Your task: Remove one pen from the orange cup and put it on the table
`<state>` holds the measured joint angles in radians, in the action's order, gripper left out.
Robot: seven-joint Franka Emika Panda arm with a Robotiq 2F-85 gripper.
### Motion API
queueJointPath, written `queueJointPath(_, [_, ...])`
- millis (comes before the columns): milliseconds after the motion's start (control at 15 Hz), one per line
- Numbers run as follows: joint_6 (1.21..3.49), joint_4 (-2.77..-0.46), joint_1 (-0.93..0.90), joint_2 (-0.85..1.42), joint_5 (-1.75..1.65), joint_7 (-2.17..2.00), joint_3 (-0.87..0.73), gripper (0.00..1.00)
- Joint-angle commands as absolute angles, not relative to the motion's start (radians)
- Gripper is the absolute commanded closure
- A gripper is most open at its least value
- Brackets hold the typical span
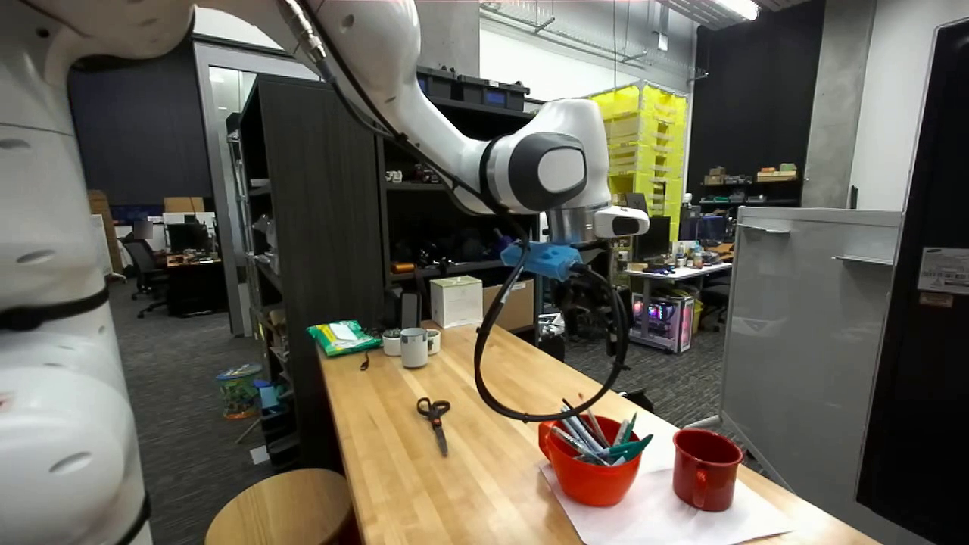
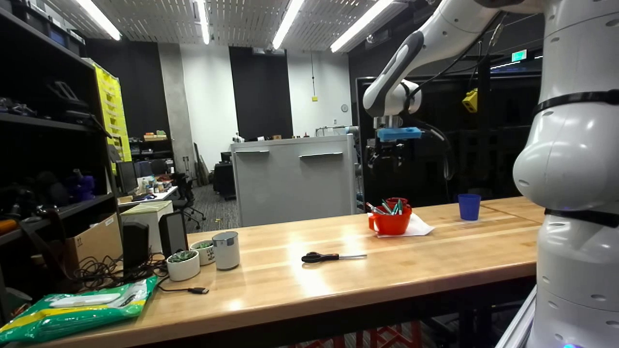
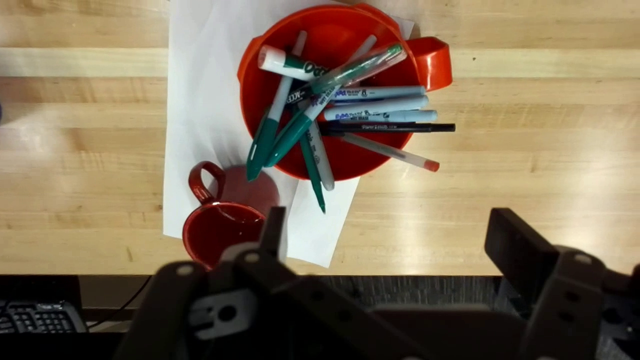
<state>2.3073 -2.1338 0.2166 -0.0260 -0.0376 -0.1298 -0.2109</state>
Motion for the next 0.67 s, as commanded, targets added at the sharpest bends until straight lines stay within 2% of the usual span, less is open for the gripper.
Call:
queueJointPath(0, [2.273,-2.102,0.220,0.011,0.029,-0.077,-0.219,0.00])
queueJointPath(600, [2.298,-2.119,0.234,0.079,0.062,-0.054,-0.232,0.00])
